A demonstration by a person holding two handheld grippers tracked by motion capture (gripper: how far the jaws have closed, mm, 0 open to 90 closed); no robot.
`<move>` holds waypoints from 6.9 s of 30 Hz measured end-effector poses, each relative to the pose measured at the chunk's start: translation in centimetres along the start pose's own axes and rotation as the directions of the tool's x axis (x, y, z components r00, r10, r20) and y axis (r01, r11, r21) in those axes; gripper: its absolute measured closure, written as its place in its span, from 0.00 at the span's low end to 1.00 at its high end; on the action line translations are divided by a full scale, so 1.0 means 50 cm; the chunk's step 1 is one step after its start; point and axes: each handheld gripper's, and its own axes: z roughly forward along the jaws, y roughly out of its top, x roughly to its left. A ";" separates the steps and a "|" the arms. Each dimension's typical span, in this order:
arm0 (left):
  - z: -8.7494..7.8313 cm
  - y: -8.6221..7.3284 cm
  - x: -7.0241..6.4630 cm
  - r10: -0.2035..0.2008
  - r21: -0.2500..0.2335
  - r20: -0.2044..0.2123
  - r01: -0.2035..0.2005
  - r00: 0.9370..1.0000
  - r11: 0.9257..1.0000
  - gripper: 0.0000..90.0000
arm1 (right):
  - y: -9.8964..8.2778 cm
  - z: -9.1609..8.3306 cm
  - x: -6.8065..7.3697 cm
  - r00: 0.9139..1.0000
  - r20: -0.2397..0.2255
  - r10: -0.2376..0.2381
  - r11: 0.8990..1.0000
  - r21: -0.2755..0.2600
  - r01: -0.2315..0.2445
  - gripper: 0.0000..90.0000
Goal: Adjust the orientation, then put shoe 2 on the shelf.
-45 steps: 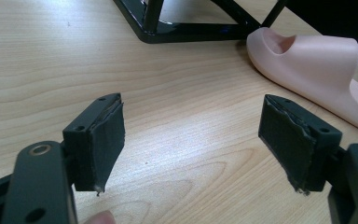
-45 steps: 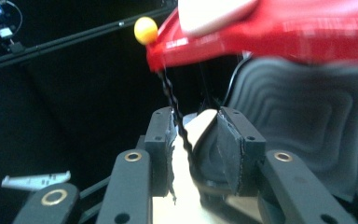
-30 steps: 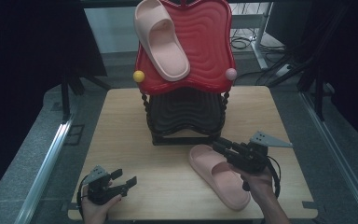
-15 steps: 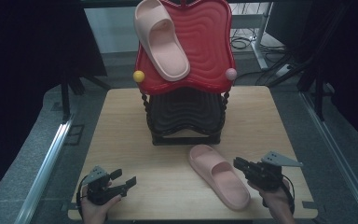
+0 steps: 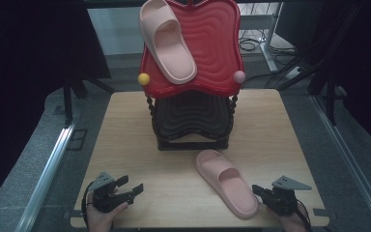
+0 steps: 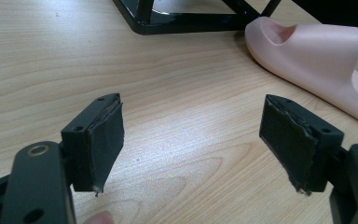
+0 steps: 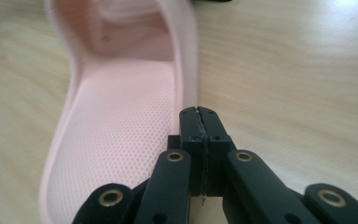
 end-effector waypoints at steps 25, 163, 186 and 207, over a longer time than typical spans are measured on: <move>0.000 0.000 -0.003 0.007 0.000 0.003 -0.007 1.000 1.000 0.24 | 0.019 0.102 0.204 0.949 -0.276 -0.151 0.984 0.048 0.170 1.00; 0.131 0.306 -0.284 0.104 -0.244 0.287 -0.032 0.952 0.969 0.94 | 0.004 0.031 -0.036 0.975 0.183 0.126 0.992 -0.048 -0.119 0.41; 0.123 0.418 -0.332 0.139 -0.312 0.311 -0.037 0.940 0.949 0.94 | 0.004 0.033 -0.040 0.973 0.180 0.145 0.989 -0.042 -0.139 0.41; 0.112 0.544 -0.371 0.172 -0.378 0.309 -0.045 0.935 0.925 0.94 | 0.003 0.034 -0.042 0.973 0.153 0.170 0.985 -0.045 -0.165 0.41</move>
